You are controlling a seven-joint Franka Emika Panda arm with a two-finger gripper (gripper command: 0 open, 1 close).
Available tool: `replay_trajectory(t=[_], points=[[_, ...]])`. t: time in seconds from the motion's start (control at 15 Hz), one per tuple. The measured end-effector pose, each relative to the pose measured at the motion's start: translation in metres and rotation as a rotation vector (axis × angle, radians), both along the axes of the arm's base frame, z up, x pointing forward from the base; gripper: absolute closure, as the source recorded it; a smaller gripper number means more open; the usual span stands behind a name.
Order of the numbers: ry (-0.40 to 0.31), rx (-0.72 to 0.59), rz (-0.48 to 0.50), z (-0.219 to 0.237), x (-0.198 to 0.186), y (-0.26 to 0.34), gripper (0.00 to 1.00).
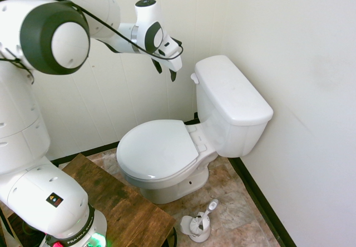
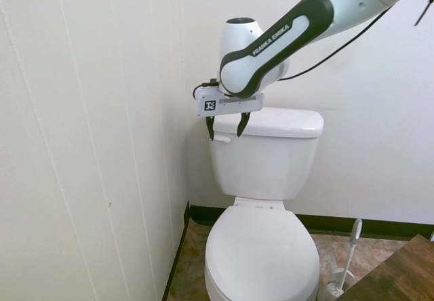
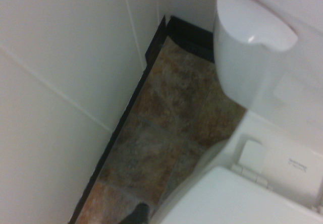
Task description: Flush the toilet
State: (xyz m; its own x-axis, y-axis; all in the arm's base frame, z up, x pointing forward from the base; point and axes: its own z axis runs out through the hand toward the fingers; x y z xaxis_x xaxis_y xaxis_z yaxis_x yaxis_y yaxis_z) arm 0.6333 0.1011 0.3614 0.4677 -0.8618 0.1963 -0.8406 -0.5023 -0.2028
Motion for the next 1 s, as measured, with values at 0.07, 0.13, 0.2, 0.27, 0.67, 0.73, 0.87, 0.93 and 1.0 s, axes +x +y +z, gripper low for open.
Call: replay_trajectory(t=[0.07, 0.13, 0.2, 0.27, 0.67, 0.73, 0.87, 0.93, 1.0], points=[[-0.007, -0.004, -0.029, -0.008, 0.015, 0.000, 1.00], [-0.015, -0.005, -0.061, -0.014, 0.028, -0.002, 1.00], [-0.023, -0.008, -0.087, -0.017, 0.039, -0.003, 1.00], [-0.029, -0.012, -0.107, -0.019, 0.049, -0.005, 1.00], [-0.043, -0.023, -0.191, -0.018, 0.089, -0.019, 1.00], [-0.043, -0.022, -0.201, -0.019, 0.093, -0.020, 1.00], [-0.040, -0.016, -0.219, -0.020, 0.101, -0.021, 1.00], [-0.041, -0.017, -0.226, -0.020, 0.104, -0.022, 1.00], [-0.042, -0.018, -0.232, -0.021, 0.107, -0.024, 1.00]])
